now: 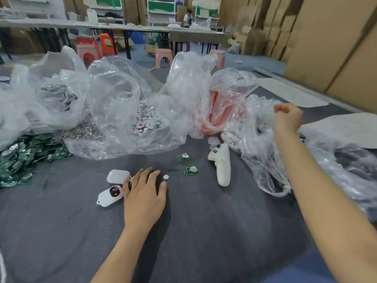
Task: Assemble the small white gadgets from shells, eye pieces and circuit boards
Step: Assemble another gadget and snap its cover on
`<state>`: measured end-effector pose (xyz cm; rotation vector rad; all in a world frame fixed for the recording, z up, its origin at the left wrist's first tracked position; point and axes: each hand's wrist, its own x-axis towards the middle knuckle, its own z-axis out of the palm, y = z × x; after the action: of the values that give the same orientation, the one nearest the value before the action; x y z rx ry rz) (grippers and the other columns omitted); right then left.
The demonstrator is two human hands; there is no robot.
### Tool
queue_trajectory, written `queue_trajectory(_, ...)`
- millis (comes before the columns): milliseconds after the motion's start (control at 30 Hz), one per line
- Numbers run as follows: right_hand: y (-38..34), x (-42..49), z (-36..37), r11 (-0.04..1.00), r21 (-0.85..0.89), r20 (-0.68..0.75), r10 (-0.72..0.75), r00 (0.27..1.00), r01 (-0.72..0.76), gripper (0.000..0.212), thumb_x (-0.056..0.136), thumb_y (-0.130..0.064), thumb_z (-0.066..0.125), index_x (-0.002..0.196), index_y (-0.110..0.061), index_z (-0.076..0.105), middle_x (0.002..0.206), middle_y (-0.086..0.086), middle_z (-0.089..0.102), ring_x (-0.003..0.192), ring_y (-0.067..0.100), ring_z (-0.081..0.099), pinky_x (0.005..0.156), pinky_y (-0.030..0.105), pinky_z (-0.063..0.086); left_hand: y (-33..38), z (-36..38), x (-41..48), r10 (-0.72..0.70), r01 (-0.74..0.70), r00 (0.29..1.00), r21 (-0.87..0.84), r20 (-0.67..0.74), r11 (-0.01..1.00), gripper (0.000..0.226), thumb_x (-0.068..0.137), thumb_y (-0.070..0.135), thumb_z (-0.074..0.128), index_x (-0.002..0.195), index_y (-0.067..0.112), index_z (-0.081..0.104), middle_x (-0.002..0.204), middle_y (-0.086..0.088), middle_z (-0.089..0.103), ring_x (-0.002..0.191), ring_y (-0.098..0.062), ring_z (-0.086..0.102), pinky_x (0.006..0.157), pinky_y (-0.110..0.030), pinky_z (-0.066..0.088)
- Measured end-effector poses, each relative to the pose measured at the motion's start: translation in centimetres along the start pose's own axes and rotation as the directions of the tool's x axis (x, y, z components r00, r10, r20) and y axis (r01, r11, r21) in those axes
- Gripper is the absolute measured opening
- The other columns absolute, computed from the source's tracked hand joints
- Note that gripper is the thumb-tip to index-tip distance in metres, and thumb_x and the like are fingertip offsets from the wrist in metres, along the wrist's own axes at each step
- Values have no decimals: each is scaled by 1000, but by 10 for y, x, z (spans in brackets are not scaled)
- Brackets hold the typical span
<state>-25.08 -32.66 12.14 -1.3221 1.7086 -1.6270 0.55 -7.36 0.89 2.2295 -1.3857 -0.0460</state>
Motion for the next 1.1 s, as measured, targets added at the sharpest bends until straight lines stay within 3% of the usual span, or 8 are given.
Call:
queue_trajectory(67,16,24,12,910,-413,247,139,959,-25,33,88,2,46,116,-2,65,124,17,61,117,30,55,100,33,44,1,-1,-1,1,0,1000,10,-3,1000,41,96,39,45,135,27,49,146,10,41,141,-12,26,116,-38,5)
queue_trajectory(167,26,17,26,523,-774,538,247,806,356,40,97,-7,40,136,0,47,144,16,43,131,30,42,108,31,33,1,-1,-1,2,-2,1000,29,-13,1000,39,95,36,47,133,27,51,144,10,43,138,-11,31,116,-37,8)
queue_trajectory(267,25,6,35,368,-765,623,215,752,528,40,94,-1,43,133,-2,50,141,16,46,127,29,46,105,31,37,2,0,0,-8,8,1000,35,-25,999,38,94,36,48,130,27,53,142,10,46,135,-11,35,115,-37,10)
queue_trajectory(600,24,19,37,242,-835,549,321,772,493,54,98,-3,38,147,5,19,153,24,26,137,37,33,111,40,29,2,1,1,-5,8,998,43,-58,999,35,92,33,53,126,25,57,138,9,50,130,-13,42,114,-37,16)
queue_trajectory(733,11,21,36,244,-836,548,401,734,491,63,93,-1,39,151,-5,13,147,19,38,110,32,56,82,35,49,2,2,1,-4,6,998,37,-59,999,35,91,31,55,125,23,58,136,7,52,129,-16,43,113,-38,17)
queue_trajectory(800,0,16,38,196,-823,560,435,705,533,61,88,4,44,146,4,25,140,20,46,99,31,59,68,32,47,2,3,1,-6,8,998,34,-64,999,34,90,30,57,123,22,59,135,6,53,128,-17,44,112,-38,17)
queue_trajectory(900,-9,7,44,53,-785,571,450,687,618,53,83,5,53,134,11,42,141,21,45,94,30,58,71,32,47,2,4,1,-6,8,998,30,-69,1000,33,89,29,58,121,21,61,134,4,55,127,-19,46,112,-39,18)
queue_trajectory(1100,-15,-7,41,-77,-764,558,420,716,640,56,87,3,55,140,7,37,153,18,28,98,29,53,72,28,43,2,5,1,6,-5,997,17,-82,1000,32,88,28,60,119,21,62,132,4,56,125,-19,48,111,-40,20)
